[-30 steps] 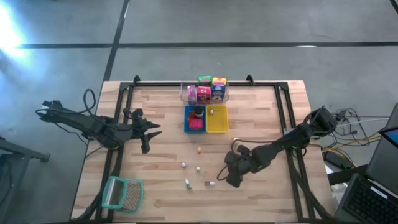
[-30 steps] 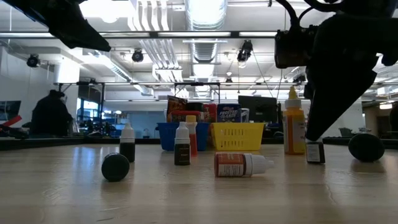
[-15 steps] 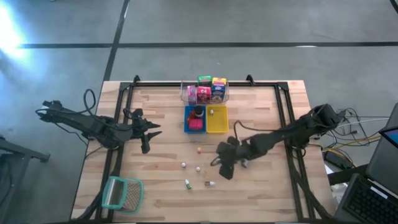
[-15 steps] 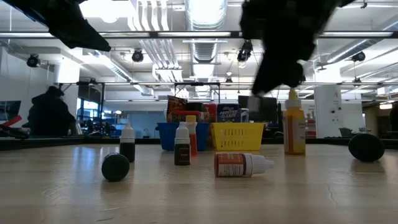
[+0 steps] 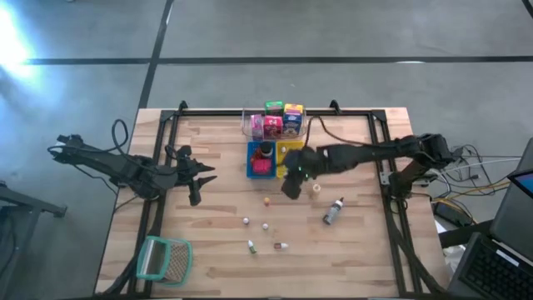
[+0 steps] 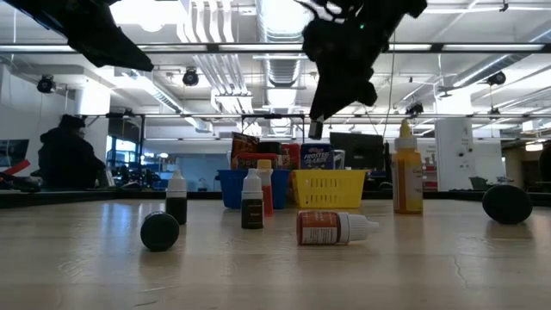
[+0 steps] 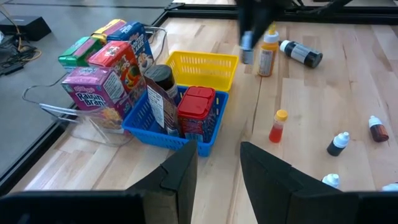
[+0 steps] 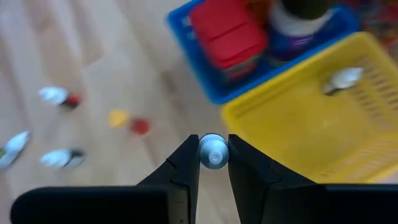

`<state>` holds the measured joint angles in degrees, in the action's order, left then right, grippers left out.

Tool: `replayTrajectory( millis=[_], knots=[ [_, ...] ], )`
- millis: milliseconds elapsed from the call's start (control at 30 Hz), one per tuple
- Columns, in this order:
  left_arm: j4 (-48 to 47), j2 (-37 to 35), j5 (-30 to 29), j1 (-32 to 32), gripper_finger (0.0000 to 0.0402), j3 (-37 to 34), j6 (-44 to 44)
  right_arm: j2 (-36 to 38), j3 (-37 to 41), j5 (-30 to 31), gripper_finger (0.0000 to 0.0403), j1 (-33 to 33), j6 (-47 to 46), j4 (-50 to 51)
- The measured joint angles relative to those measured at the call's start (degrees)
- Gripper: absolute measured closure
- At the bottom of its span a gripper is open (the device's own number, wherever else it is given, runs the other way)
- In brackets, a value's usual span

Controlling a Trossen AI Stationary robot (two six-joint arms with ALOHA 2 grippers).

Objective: Pick & Place Kitchen Items
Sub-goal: Put the small black food coloring bottle into the yellow bin

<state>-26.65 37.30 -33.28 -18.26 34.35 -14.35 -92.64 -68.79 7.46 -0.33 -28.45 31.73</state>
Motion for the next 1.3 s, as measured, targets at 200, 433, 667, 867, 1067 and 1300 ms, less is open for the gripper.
replayTrajectory(
  millis=[200,433,667,867,1067,1300],
  knots=[
    [0.0,0.0,0.0,0.0,0.0273,0.0,0.0,-0.4,1.5,-0.2,0.0333,-7.1,0.4,-0.5],
    [0.0,0.0,0.0,0.0,0.0273,0.0,0.0,-3.2,3.0,0.0,0.0339,-12.5,1.9,-2.4],
    [0.0,0.0,0.0,0.0,0.0273,0.0,0.0,-6.3,3.7,-2.2,0.0331,-14.8,1.8,-4.0],
    [0.0,0.1,0.0,0.0,0.0273,0.0,0.0,-7.6,3.8,-2.6,0.0339,-14.9,2.7,-7.2],
    [0.0,0.1,0.0,0.0,0.0273,0.0,0.0,-8.0,3.8,-2.6,0.0332,-16.1,3.4,-8.2],
    [0.0,0.1,0.0,0.0,0.0273,0.0,0.0,-8.0,4.0,-3.0,0.0336,-17.4,3.6,-10.8]
  ],
)
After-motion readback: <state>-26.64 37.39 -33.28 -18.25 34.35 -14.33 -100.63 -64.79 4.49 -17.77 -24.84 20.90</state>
